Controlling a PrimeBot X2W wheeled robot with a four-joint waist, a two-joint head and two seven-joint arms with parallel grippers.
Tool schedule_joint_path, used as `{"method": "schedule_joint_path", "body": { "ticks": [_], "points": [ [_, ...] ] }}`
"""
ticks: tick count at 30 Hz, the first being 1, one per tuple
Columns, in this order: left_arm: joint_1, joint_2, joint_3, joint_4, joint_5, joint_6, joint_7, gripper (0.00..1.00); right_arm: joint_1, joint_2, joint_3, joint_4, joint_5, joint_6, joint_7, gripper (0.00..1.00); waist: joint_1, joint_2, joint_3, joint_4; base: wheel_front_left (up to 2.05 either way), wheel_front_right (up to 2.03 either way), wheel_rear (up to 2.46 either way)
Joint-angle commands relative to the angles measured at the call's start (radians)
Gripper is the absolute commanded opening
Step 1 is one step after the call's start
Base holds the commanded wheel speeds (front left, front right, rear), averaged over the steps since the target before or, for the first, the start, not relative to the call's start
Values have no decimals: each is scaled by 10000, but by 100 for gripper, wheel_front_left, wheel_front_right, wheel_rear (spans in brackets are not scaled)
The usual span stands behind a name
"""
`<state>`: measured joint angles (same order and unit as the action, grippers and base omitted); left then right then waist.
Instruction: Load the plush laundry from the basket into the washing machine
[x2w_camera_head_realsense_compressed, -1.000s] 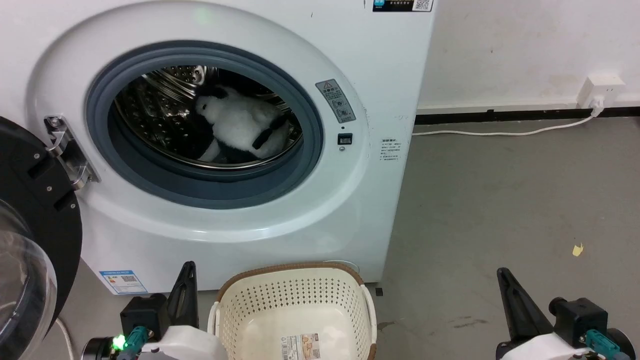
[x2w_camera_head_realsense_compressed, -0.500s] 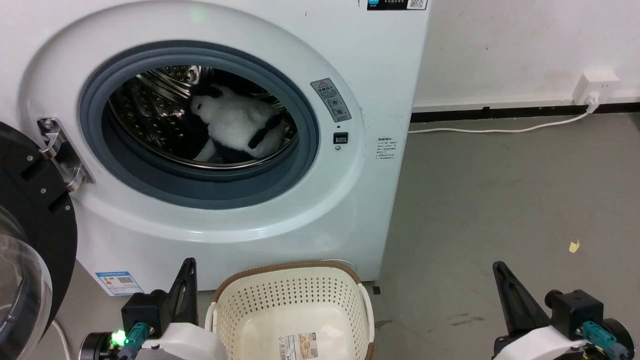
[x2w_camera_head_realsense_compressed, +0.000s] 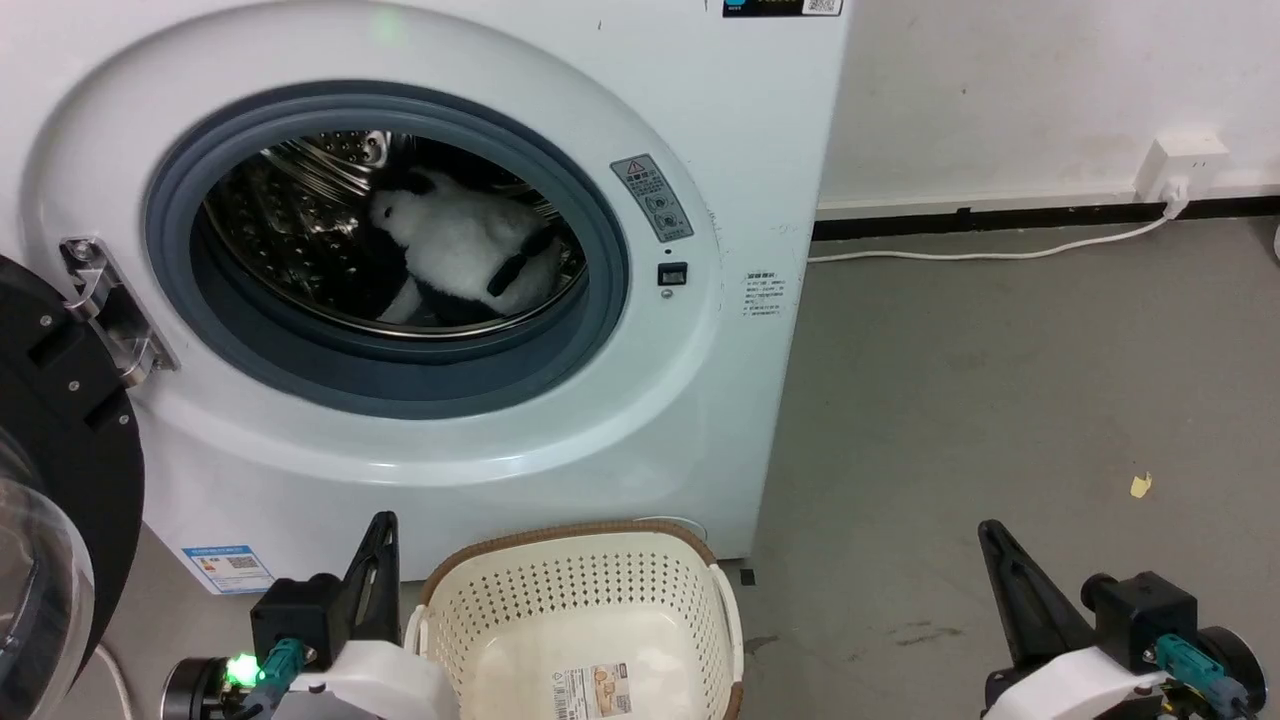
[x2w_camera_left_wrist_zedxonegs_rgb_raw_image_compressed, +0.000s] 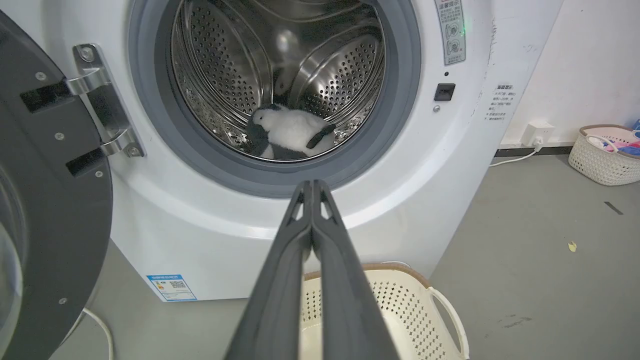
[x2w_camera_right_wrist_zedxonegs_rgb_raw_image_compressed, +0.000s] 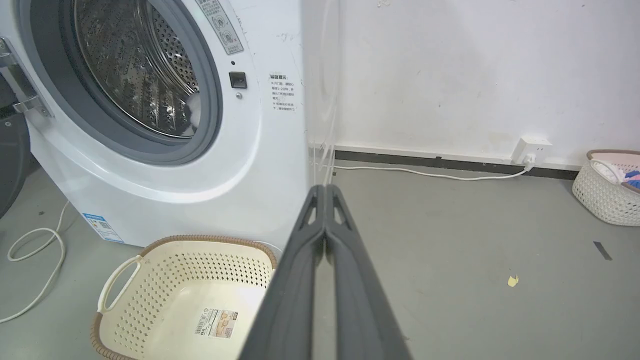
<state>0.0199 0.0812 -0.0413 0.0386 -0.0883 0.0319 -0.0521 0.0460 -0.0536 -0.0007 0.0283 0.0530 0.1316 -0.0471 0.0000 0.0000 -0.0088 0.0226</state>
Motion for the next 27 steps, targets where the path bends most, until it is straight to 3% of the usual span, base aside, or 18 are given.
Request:
{"method": "schedule_joint_path", "body": {
  "ticks": [1,27],
  "points": [
    [-135,-29,80,-71,124,-42,53,0,-234,26,-1,-75,-106,-7,33,0,0,0,4,-10,0,0,0],
    [-193,-282,381,-356,809,-292,475,0,-438,33,6,-263,-489,-9,428,0,0,0,80,-205,0,0,0]
  ]
}}
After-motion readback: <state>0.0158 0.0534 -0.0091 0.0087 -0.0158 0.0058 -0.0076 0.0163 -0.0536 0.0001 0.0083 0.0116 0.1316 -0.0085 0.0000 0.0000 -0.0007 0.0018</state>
